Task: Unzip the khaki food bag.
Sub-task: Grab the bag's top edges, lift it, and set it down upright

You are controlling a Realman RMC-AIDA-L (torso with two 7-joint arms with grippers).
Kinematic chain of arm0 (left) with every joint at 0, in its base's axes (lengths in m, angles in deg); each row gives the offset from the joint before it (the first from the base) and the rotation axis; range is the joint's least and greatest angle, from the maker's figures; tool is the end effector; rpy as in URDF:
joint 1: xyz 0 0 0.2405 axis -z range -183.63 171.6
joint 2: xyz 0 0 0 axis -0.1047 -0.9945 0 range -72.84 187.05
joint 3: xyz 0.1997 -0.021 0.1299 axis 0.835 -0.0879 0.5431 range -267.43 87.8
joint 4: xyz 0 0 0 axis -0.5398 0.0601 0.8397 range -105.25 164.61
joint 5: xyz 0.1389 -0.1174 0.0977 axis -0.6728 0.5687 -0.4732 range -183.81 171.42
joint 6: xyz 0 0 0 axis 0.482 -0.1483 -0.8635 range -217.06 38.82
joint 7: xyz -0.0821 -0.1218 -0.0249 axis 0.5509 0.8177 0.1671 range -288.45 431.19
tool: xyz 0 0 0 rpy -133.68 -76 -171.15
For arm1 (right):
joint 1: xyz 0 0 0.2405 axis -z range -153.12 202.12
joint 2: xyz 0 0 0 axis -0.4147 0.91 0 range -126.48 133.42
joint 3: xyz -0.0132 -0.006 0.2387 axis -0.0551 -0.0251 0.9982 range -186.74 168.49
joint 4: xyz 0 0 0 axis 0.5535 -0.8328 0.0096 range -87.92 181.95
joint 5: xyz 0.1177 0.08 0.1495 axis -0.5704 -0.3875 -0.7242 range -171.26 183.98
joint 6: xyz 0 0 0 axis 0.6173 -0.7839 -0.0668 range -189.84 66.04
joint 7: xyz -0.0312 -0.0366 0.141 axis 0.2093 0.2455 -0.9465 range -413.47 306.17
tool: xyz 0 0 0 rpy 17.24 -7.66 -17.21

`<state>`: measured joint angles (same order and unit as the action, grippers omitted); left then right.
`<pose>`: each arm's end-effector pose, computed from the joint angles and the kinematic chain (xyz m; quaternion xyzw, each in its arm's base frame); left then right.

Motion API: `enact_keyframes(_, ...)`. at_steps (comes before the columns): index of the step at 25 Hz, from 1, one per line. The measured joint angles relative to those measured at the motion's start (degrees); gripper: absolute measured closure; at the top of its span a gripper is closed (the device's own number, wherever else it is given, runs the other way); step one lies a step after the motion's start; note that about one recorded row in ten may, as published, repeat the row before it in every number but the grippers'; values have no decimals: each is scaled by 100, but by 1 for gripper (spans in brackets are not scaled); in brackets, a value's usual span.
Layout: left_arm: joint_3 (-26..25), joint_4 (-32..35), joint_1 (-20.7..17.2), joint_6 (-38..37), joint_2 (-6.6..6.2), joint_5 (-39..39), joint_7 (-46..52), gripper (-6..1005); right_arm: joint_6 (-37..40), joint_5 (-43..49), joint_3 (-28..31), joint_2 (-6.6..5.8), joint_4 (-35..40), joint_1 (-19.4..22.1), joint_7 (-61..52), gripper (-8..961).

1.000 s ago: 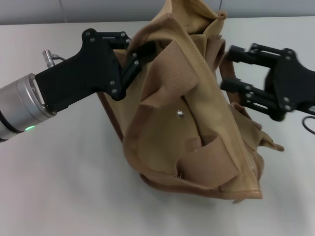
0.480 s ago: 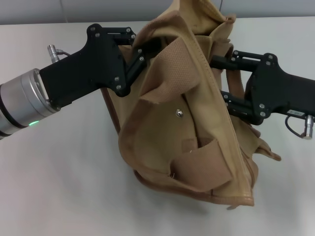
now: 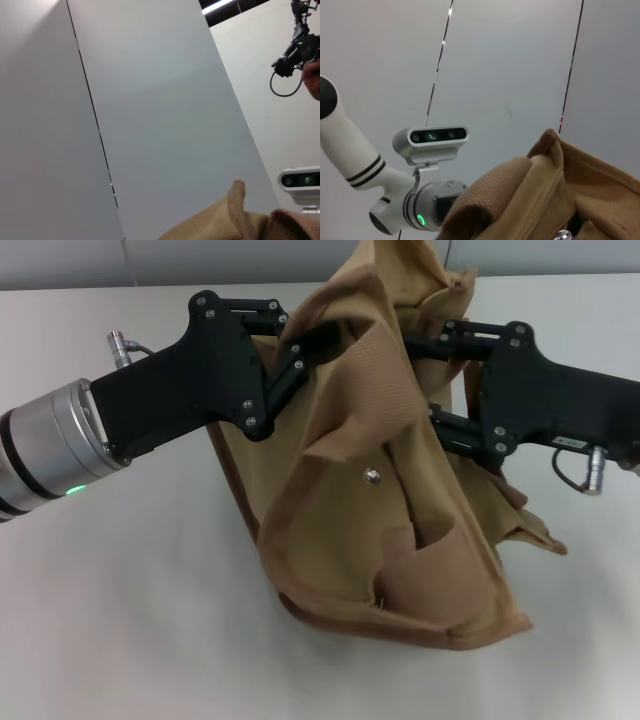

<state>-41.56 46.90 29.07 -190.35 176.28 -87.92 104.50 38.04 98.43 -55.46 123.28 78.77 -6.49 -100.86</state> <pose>-0.1773 0.3084 -0.0077 -0.8543 0.0909 -0.4668 0.2096 0.1898 0.3086 0.0061 -0.8997 -0.0630 0.3993 0.1650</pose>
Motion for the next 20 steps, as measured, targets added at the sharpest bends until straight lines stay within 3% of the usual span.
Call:
enact_keyframes(10, 14, 0, 42, -16, 1, 1, 0, 943, -535, -8, -82, 7, -303, -315, -56, 439)
enact_keyframes(15, 17, 0, 61, -14, 2, 0, 0, 943, -819, -54, -172, 7, -362, -385, -153, 671)
enact_keyframes(20, 18, 0, 75, -2, 1, -2, 0, 943, -971, -93, -297, 7, -326, -376, -273, 776)
